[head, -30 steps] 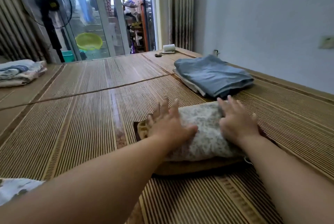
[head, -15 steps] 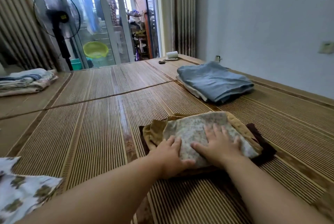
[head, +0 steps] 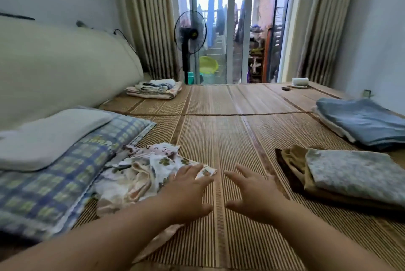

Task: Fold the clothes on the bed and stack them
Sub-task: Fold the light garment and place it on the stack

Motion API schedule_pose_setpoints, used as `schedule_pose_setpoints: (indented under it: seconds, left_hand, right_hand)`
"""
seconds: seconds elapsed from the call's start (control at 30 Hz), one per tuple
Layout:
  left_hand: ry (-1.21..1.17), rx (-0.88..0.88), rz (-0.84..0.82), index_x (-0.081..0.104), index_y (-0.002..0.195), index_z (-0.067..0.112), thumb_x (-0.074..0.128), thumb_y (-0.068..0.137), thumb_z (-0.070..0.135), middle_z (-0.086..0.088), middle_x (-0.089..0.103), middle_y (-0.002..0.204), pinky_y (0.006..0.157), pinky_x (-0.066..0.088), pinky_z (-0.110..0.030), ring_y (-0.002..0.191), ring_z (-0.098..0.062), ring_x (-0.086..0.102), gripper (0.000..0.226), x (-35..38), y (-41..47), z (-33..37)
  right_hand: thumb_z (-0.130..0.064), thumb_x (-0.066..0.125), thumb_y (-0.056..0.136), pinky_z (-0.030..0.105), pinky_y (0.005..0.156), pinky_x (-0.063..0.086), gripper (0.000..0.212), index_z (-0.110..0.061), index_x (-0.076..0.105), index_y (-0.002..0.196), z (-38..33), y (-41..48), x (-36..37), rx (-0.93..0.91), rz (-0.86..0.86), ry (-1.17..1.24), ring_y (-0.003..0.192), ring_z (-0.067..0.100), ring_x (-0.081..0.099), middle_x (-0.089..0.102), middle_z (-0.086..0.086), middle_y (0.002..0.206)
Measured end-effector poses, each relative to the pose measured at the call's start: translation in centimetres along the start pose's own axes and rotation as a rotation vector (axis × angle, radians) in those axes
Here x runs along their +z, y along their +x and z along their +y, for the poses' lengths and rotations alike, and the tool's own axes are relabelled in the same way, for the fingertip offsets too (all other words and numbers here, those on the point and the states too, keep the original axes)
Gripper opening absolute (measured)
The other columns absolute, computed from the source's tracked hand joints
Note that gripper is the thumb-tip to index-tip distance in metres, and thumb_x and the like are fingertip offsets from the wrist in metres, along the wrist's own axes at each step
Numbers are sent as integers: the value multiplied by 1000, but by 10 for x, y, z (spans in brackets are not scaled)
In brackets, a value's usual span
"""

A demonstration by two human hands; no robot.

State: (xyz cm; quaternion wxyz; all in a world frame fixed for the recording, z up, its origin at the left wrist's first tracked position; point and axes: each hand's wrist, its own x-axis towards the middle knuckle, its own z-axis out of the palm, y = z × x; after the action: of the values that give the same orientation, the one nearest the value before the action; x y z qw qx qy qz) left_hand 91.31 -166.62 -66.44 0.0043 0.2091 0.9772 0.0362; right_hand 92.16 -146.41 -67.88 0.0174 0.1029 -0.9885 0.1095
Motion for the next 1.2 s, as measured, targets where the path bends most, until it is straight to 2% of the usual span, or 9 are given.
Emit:
schedule_pose_setpoints:
  seconds: [0.23,0.43,0.57,0.67,0.8,0.93,1.1,1.17,1.2]
  left_hand:
    - [-125,-329,-83,17,146,47,59,74,65,4,6,161,115,19,-52,146,-26,8,85,6,-68,-97]
    - [-201,-368,-20,29,145,40,62,73,63,2,27,155,114,27,-40,142,-24,24,83,20,-75,-144]
    - [-296,-332,66,56,121,37,57,70,68,8,60,117,87,44,-31,111,-16,55,60,39,-73,-160]
    - [-292,-374,128,60,118,34,55,75,61,7,64,114,78,41,-29,105,-16,59,51,45,-65,-164]
    - [-334,-467,232,67,95,29,57,76,60,6,68,94,70,44,-28,90,-16,62,39,47,-58,-171]
    - [-335,-488,295,65,74,27,57,78,64,7,63,76,59,40,-27,75,-14,60,39,43,-55,-171]
    - [-399,-434,300,64,93,32,61,78,49,9,63,90,69,44,-28,90,-15,62,23,44,-55,-165]
    - [-499,-426,337,54,107,33,59,80,49,9,56,104,75,44,-30,98,-17,58,32,45,-55,-157]
    - [-549,-439,383,49,111,30,57,82,48,6,53,110,80,45,-31,101,-19,56,34,44,-55,-155]
  right_hand:
    - [-59,63,80,61,112,2,91,-50,-2,143,-96,23,29,-129,-135,-31,146,21,16,8,-10,160]
    - [-56,60,83,53,112,22,77,-44,17,145,-151,50,68,-149,-202,90,139,18,32,26,-9,156]
    - [-57,41,92,45,101,40,54,-42,29,142,-176,67,95,-82,-110,198,124,20,49,46,-3,142]
    - [-49,46,91,42,91,49,45,-42,38,135,-190,86,102,32,-23,434,105,18,57,57,-1,123]
    - [-46,43,89,42,95,44,53,-48,29,140,-196,104,103,40,-2,176,111,27,46,43,5,120]
    - [-46,51,87,47,98,38,36,-40,54,122,-198,118,88,-26,13,-114,118,30,36,42,7,120]
    - [-44,52,92,50,99,39,24,-39,62,112,-188,121,63,-78,-64,-208,120,25,39,47,2,122]
    - [-41,55,92,39,86,48,18,-34,67,103,-192,117,51,-81,-9,4,103,17,49,53,-1,107]
    - [-37,58,90,31,72,51,13,-30,69,94,-196,114,44,-67,28,179,87,12,55,57,-3,96]
